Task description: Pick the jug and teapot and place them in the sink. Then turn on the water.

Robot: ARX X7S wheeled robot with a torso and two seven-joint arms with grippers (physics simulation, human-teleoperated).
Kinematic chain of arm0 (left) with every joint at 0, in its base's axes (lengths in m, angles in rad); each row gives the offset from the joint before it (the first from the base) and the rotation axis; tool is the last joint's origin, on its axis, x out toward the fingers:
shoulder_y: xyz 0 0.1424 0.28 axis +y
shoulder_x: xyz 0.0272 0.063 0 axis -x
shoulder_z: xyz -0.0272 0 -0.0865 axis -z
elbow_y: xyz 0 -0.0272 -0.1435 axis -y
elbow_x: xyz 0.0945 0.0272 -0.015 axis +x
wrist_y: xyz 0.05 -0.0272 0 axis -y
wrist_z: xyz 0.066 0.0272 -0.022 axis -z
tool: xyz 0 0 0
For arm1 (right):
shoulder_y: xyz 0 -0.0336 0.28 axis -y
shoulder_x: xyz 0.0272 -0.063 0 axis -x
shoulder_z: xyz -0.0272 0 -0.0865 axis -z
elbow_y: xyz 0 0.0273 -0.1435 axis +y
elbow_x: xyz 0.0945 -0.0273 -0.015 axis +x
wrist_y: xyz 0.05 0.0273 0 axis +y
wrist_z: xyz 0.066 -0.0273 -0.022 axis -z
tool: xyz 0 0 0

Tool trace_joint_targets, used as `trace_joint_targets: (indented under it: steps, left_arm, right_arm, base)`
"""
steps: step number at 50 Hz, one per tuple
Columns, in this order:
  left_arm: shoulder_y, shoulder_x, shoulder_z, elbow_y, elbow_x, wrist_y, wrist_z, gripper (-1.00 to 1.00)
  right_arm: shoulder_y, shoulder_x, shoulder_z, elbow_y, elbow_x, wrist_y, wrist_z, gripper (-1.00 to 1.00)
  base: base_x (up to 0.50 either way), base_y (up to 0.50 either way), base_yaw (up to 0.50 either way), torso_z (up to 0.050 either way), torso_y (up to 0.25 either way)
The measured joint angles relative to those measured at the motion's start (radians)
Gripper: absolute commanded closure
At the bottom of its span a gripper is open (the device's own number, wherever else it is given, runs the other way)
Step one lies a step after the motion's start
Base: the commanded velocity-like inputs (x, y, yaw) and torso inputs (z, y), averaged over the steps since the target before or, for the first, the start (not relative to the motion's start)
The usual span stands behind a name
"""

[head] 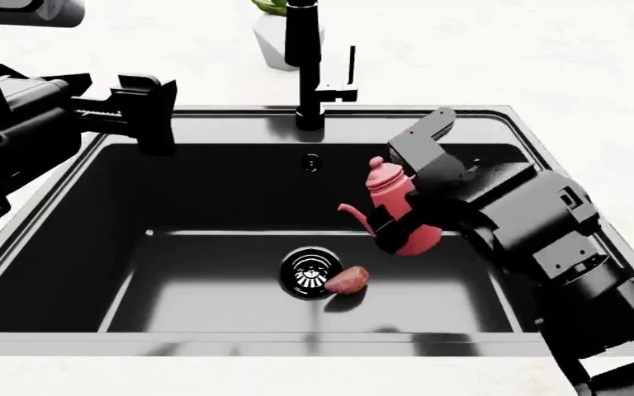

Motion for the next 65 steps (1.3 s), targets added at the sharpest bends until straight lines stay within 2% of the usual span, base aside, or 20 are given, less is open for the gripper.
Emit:
trace_joint_targets:
  steps: [19,37,48,58,65]
  left_arm:
    - [0.031,0.003,0.008,0.001,0.033,0.021,0.032,-1.0]
    - [0.013,0.0,0.017,0.023,0.065,0.022,0.127,-1.0]
    - [-0.095,-0.007,0.053,0.002,0.042,-0.031,0.16,-1.0]
    - [-0.272,-0.055,0.136,-0.089,-0.121,-0.124,0.055,-1.0]
    - [-0.354,-0.079,0.174,-0.122,-0.177,-0.159,0.005,-1.0]
  right_arm:
    - [0.107,0.002,-0.312,0.08,-0.105,-0.062,-0.235,1.0]
    - [0.072,0.012,-0.451,0.058,-0.142,-0.091,-0.309,1.0]
    - [0.053,0.023,-0.481,0.033,-0.145,-0.091,-0.321,1.0]
    - [0.042,0.031,-0.491,0.016,-0.146,-0.087,-0.322,1.0]
    - [0.036,0.034,-0.496,0.001,-0.144,-0.077,-0.321,1.0]
  base:
    - [0.0,0.0,0.0,0.0,0.001]
    - [0.0,0.0,0.0,0.001,-0.024]
    - [0.0,0.0,0.0,0.0,-0.123]
    - [0.0,0.0,0.0,0.0,-0.077]
    - [0.0,0.0,0.0,0.0,-0.055]
